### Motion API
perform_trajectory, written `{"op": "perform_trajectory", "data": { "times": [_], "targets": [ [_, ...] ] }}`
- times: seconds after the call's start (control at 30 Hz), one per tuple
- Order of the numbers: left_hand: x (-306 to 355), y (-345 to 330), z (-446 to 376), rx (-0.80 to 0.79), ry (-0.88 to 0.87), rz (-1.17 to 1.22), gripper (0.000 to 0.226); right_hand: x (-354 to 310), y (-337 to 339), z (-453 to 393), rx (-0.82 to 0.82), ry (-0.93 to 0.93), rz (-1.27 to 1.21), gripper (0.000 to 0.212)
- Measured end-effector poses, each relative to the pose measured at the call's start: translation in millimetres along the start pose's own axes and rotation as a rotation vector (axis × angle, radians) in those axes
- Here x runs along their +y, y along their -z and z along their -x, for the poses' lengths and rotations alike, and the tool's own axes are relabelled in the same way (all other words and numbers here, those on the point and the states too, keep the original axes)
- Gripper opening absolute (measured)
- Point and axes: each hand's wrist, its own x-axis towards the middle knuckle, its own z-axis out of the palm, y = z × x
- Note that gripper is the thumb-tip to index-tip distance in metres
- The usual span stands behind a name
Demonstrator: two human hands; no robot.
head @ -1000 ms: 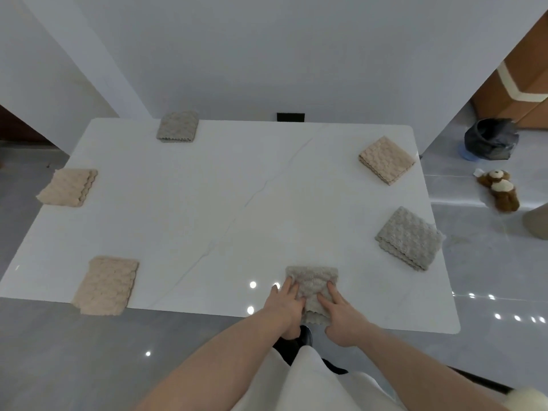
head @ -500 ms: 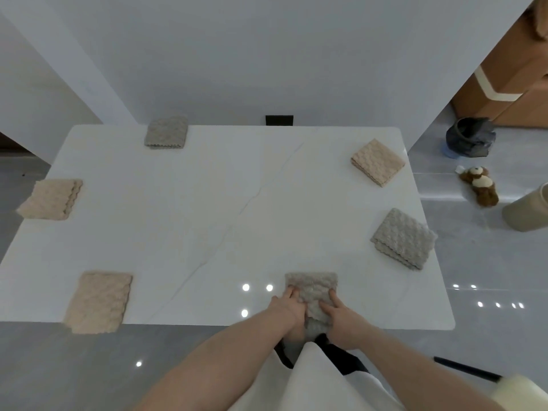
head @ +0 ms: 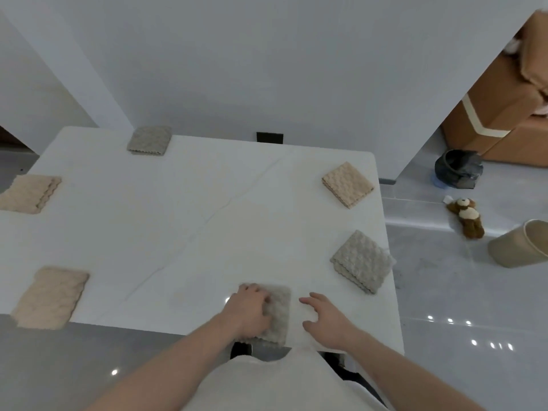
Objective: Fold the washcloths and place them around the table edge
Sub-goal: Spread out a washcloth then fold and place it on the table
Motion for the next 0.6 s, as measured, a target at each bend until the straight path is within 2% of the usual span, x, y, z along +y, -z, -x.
{"op": "perform_trajectory", "data": {
  "times": [0.3,0.43,0.6],
  "targets": [
    [111.0,-28.3,2.2,0.216,0.086,0.408,0.044,103.1,92.4,26.9,0.136,0.001,-0.154,0.048],
    [145.7,-32.2,3.5,0.219,0.073,0.437,0.044,115.4,111.4,28.9,0.167,0.006,-0.197,0.048],
    [154.4,-22.5,-3.9,0.162,0.046,0.397,0.050,119.6,121.2,29.8,0.213,-0.014,-0.288,0.046]
  ]
}}
